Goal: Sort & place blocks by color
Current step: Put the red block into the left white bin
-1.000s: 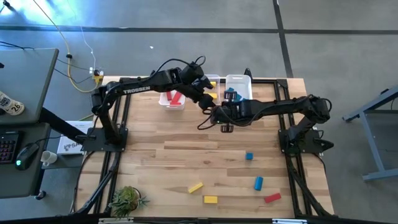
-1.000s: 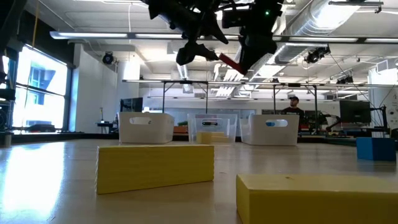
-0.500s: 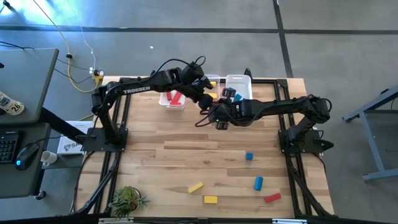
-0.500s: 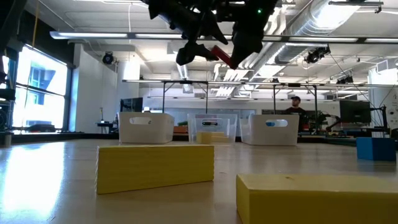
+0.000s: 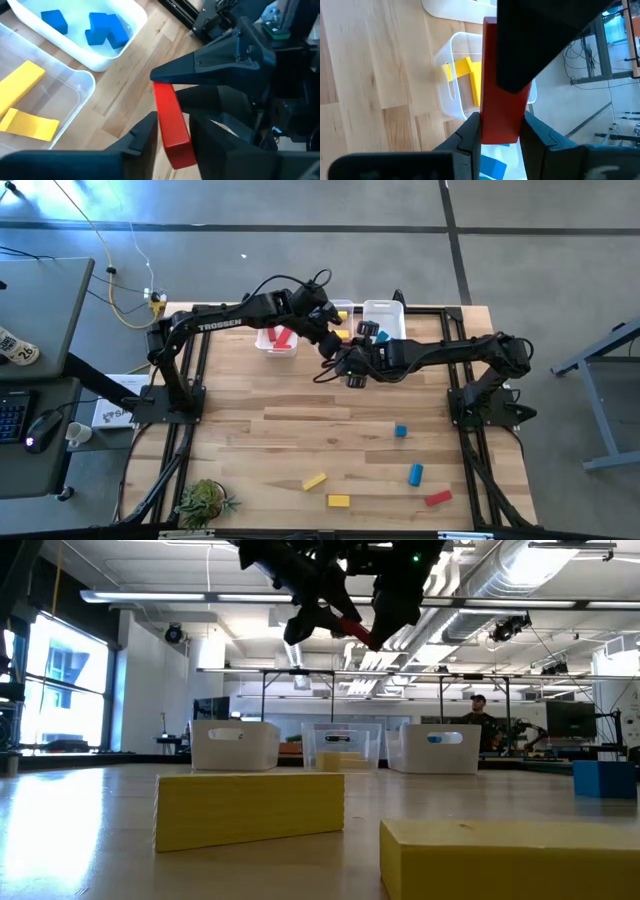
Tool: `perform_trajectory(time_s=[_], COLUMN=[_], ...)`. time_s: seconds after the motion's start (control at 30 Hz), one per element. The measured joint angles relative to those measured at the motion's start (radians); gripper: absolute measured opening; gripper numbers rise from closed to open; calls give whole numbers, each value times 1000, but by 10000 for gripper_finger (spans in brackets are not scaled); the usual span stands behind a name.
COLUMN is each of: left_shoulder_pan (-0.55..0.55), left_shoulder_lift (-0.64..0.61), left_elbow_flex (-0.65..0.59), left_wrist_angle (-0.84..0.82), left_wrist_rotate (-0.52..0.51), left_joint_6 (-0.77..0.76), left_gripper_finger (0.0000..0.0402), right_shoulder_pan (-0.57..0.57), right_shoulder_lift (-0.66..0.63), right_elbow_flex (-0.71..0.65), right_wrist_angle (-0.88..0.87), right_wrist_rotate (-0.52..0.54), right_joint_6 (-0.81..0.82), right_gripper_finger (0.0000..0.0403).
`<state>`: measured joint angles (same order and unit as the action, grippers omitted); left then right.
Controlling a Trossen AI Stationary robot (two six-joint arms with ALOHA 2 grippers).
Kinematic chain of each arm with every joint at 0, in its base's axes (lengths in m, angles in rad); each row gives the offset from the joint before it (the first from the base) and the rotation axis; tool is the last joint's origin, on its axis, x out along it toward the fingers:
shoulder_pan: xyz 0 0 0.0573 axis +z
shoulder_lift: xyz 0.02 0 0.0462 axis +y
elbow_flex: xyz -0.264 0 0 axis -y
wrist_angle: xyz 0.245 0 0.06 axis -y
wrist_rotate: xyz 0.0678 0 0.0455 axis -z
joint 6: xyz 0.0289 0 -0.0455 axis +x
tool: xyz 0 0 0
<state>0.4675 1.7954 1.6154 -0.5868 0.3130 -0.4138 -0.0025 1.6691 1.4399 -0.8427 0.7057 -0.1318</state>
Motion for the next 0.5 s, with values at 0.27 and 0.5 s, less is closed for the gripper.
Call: perform_trajectory(time_s=[0.27, 0.5], left_shoulder_pan=[-10, -10], left_shoulder_lift=[0, 0], left_elbow_flex=[0, 1], left_wrist_angle=[-25, -96], left_wrist_rotate=[-52, -118], left_joint_6=[77, 149], left_gripper_finger=[36, 38], right_shoulder_pan=[0, 0], right_shoulder_lift=[0, 0], right_elbow_flex=[0, 1], right_wrist_angle=[-2, -7], right_wrist_rotate=[0, -31], right_joint_6=[-8, 3], right_gripper_finger=[104, 177])
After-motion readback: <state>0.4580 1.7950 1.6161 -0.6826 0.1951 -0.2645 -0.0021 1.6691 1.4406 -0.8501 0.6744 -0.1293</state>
